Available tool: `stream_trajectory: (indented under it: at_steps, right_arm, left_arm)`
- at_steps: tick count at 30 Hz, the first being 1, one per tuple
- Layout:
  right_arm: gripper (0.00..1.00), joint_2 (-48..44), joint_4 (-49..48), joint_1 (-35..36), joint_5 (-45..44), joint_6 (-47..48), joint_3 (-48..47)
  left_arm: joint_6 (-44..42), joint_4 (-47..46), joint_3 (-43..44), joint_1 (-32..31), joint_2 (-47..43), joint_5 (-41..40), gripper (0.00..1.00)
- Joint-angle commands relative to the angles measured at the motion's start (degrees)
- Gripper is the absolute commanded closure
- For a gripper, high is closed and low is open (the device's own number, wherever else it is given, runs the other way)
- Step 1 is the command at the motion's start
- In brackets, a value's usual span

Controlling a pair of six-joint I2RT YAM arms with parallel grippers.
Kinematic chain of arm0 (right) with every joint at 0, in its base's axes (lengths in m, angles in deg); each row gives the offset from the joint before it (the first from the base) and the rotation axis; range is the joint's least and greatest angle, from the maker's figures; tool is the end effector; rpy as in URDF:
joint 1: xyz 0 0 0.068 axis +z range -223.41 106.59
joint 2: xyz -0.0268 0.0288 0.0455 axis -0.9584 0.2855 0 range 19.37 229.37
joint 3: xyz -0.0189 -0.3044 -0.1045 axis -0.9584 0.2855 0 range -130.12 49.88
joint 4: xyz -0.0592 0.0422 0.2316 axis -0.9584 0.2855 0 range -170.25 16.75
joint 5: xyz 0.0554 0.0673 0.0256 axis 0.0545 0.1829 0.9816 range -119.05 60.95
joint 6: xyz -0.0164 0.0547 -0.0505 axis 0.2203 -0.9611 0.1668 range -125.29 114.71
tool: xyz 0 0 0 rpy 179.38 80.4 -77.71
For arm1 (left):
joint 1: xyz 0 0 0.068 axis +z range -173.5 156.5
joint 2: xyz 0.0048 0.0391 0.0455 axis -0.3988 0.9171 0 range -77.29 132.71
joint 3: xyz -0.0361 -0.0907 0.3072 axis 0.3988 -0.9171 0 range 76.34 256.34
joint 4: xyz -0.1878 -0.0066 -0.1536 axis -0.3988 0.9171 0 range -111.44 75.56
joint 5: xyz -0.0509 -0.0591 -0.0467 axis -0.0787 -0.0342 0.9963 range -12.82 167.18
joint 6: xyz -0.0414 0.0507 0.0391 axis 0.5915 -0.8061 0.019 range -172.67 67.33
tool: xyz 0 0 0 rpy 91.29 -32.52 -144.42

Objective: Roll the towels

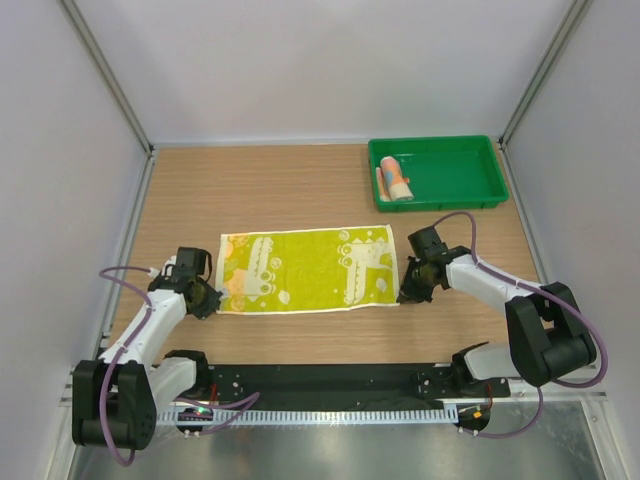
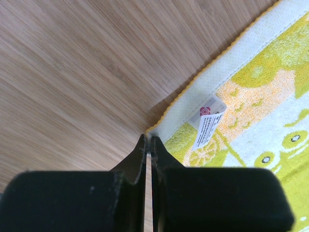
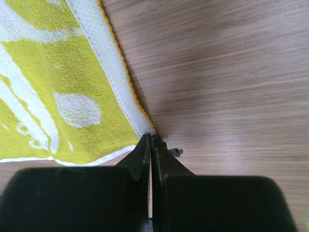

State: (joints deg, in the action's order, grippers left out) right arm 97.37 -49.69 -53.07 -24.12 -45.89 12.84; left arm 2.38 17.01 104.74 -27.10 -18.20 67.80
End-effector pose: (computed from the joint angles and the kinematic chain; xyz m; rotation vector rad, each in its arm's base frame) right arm 0.1926 0.0773 0.1883 0.4878 2.8454 0.3454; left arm 0.1317 0.0024 0.1918 -1.2289 2.4549 -0.0509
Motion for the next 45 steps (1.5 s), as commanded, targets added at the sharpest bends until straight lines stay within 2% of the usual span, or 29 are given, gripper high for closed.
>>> stream_trajectory:
  at_steps: [1, 7, 17, 23, 32, 38, 45]
  right_arm:
    - [0.99, -0.91, -0.07, -0.04, -0.18, 0.70, 0.30]
    - [0.99, -4.95, 3.09, 0.05, -1.32, 0.78, -1.37]
    - [0.99, -12.69, 10.82, -0.04, -1.33, -0.62, -2.87]
    - [0.99, -19.45, 15.65, -0.04, -1.32, -1.59, -3.39]
    - [0.99, -27.19, 21.99, -0.04, -1.24, -2.82, -5.41]
    - [0.99, -27.81, 22.08, -0.04, -0.36, -3.00, -5.32]
    - [0.99, -22.98, 19.80, -0.04, -0.45, -1.68, -8.31]
  left_arm:
    - [-0.47, 0.29, 3.14, 0.26, -0.55, 0.33, 1.00]
    - [0.06, 2.85, 5.43, 0.34, -2.92, 3.41, 0.99]
    - [0.85, 12.34, 10.18, 0.26, -9.78, 6.84, 0.99]
    - [0.32, 16.20, 11.85, 0.26, -12.07, 12.10, 0.99]
    - [-1.69, 23.93, 15.45, 0.26, -18.04, 10.80, 0.99]
    - [-3.54, 25.44, 15.10, 0.26, -19.89, 10.18, 0.99]
    - [-5.56, 24.30, 17.12, 0.26, -15.86, 10.53, 1.00]
